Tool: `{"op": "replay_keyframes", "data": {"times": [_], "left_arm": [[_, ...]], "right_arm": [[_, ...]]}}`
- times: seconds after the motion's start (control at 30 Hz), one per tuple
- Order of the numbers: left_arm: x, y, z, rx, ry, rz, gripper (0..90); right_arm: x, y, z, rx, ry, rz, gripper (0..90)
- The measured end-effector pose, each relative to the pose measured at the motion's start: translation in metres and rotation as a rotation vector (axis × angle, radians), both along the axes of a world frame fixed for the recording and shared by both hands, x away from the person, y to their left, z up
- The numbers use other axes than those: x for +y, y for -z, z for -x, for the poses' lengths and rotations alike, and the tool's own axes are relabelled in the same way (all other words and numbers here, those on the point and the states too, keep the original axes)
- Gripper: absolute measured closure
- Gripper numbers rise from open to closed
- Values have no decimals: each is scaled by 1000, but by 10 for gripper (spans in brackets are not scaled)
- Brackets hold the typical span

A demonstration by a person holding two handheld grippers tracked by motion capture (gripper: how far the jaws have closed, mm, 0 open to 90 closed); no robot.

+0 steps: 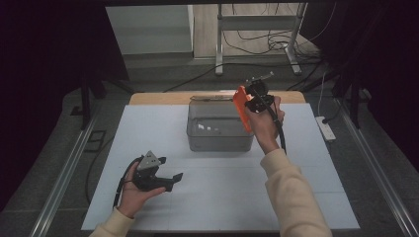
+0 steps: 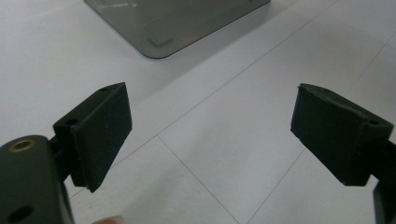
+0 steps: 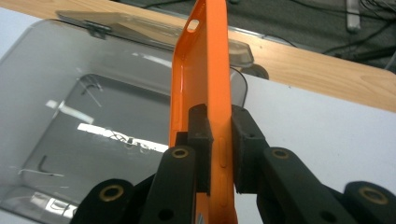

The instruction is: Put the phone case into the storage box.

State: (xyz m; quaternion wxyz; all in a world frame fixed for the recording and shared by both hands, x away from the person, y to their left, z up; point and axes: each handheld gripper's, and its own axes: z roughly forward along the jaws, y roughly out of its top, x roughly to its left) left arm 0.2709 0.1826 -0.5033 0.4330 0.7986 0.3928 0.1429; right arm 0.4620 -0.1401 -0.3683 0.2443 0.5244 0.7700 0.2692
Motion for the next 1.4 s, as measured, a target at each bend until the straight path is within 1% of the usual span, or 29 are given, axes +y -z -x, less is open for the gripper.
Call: {"op": "replay_keyframes", "data": {"times": [0.1, 0.37, 0.53, 0.6, 1.0, 1.27, 1.4], "left_arm": [[0, 0, 1, 1, 1, -3, 123], [1, 0, 1, -2, -1, 0, 124], [1, 0, 1, -1, 0, 1, 125], [1, -1, 1, -2, 0, 3, 124], [2, -3, 1, -7, 10, 8, 125], [1, -4, 0, -5, 17, 13, 127], [1, -4, 0, -5, 15, 11, 127]], "right_arm": [[0, 4, -3, 9, 17, 0, 801], [3, 6, -5, 6, 39, 9, 801], [4, 8, -7, 5, 65, 17, 801], [4, 8, -7, 6, 66, 11, 801], [4, 13, -5, 11, 105, 23, 800], [7, 18, -7, 21, 144, 57, 800], [10, 21, -8, 21, 146, 68, 800]]}}
